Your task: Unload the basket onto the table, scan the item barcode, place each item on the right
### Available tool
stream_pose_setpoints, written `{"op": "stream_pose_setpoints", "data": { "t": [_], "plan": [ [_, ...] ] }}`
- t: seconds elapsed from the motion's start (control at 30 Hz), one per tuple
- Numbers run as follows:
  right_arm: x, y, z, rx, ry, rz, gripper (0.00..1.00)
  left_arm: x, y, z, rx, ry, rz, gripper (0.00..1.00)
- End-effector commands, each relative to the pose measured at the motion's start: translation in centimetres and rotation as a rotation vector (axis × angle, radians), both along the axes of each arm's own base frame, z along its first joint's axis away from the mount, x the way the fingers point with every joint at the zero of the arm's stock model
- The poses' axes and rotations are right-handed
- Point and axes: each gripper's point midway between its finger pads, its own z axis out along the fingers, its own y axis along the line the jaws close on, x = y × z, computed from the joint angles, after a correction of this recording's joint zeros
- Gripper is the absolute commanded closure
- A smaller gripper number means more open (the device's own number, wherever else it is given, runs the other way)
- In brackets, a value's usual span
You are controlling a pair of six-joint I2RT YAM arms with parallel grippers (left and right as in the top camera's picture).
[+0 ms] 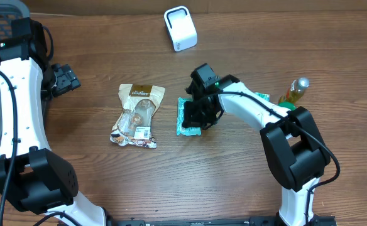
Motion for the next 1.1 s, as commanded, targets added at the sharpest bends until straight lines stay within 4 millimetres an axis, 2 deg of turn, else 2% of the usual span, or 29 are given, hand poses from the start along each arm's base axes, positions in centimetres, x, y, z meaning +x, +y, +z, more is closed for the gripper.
{"op": "stream_pose_setpoints", "data": {
  "t": [0.0, 0.27, 0.6, 0.73, 0.8, 0.9, 1.03, 1.07],
  "plan": [
    [1.9, 0.1, 4.5, 0.031, -0.124, 0.007, 0.96, 0.4, 0.3, 0.2, 0.017, 0.000, -0.018, 0.01],
    [0.5, -2.9, 2.7, -0.136, -0.078, -0.010, 0.95, 0.4, 0.3, 0.2, 0.017, 0.000, -0.018, 0.01],
    [-0.8, -3.0, -1.5, -0.156, -0.065, -0.045, 0.95, 0.4, 0.3, 0.2, 0.017, 0.000, -0.018, 0.01],
    [-1.3, -3.4, -2.5, -0.169, -0.049, -0.060, 0.96, 0.4, 0.3, 0.2, 0.017, 0.000, -0.018, 0.00],
    [-0.9, -3.0, -2.0, -0.152, -0.058, -0.059, 0.96, 0.4, 0.3, 0.2, 0.017, 0.000, -0.018, 0.01],
    [0.0, -2.2, 0.0, -0.108, -0.081, -0.049, 0.93, 0.4, 0.3, 0.2, 0.017, 0.000, -0.018, 0.01],
    [2.5, -1.2, 4.8, -0.053, -0.214, -0.003, 0.83, 0.4, 0.3, 0.2, 0.017, 0.000, -0.018, 0.00],
    [3.3, -1.2, 6.0, -0.047, -0.254, -0.002, 0.78, 0.4, 0.3, 0.2, 0.017, 0.000, -0.018, 0.00]
  ]
}}
